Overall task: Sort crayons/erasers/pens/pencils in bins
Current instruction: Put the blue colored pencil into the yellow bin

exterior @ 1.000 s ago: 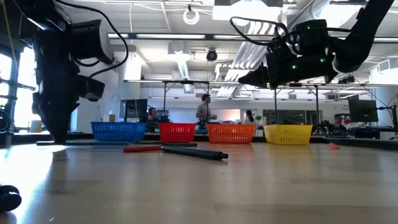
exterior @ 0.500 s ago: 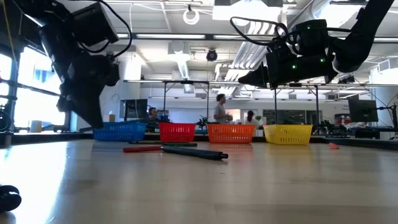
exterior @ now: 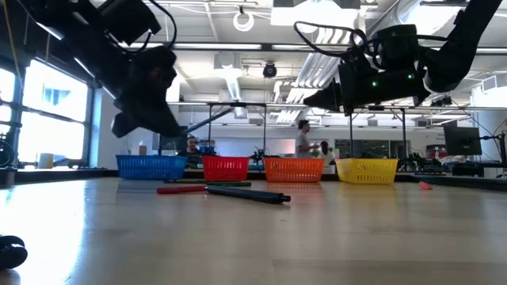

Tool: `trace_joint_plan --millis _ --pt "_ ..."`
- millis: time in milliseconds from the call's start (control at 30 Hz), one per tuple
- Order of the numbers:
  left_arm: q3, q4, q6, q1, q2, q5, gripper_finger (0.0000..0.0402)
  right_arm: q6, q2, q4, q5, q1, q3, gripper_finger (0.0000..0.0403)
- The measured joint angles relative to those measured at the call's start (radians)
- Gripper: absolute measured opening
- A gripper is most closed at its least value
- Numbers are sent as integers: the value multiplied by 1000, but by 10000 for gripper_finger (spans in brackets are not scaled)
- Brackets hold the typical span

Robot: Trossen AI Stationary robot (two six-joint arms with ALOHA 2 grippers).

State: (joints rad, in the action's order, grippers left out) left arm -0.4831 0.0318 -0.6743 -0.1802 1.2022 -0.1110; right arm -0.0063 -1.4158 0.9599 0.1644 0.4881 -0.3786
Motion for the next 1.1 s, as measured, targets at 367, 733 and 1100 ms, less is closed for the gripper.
trace_joint_plan --millis 367,733,1100 --pt "-1 -420 161 -12 231 -28 12 113 0 -76 80 -3 -60 0" --pt "-1 -559 192 -92 267 54 12 193 -189 25 88 -70 -58 0" --pt "-1 -642 186 -122 266 119 12 439 -379 392 201 -59 -58 0"
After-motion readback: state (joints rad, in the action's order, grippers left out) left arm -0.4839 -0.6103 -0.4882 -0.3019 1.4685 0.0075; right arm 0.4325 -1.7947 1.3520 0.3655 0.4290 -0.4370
